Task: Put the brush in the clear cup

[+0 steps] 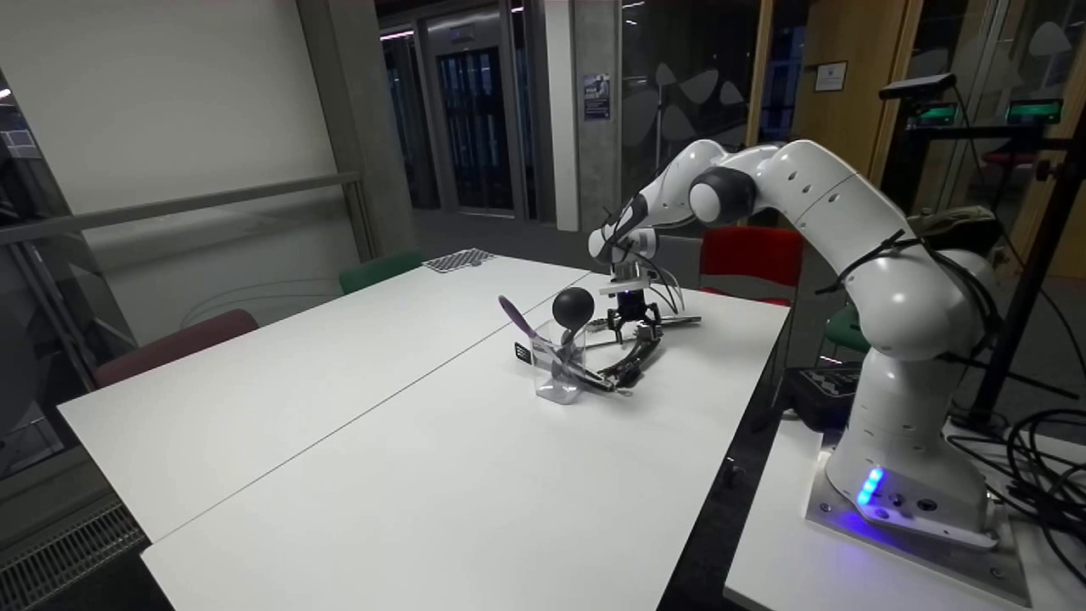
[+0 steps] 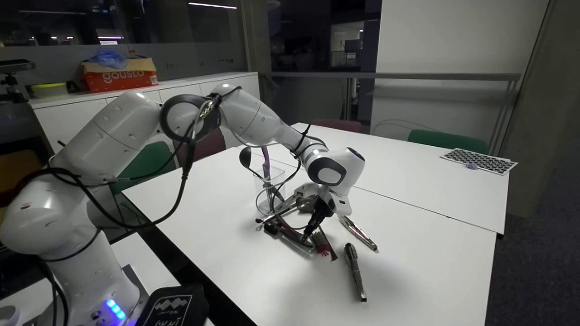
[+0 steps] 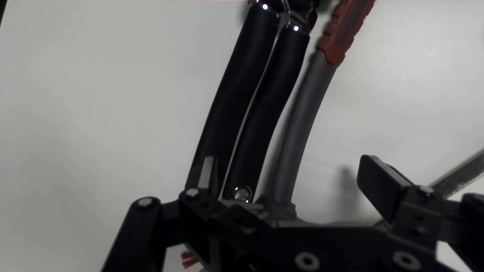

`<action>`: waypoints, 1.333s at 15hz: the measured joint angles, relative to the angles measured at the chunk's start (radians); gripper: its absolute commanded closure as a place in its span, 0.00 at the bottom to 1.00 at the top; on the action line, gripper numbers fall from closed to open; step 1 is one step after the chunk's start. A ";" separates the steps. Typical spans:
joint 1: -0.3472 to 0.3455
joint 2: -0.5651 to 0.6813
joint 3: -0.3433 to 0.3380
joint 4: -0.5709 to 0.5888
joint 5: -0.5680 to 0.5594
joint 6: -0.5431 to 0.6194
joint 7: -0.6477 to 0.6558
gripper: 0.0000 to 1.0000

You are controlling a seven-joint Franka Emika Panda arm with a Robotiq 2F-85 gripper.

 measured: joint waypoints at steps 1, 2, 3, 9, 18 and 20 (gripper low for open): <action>-0.001 0.011 0.000 0.014 0.000 -0.001 0.000 0.26; -0.002 0.021 0.000 0.028 0.000 -0.003 -0.001 0.33; -0.004 0.028 0.000 0.037 0.000 -0.004 -0.002 0.40; -0.017 0.049 0.001 0.082 0.000 -0.016 -0.014 0.87; -0.029 0.049 0.004 0.095 0.000 -0.019 -0.023 0.97; -0.030 0.049 0.002 0.095 0.004 -0.019 -0.001 0.97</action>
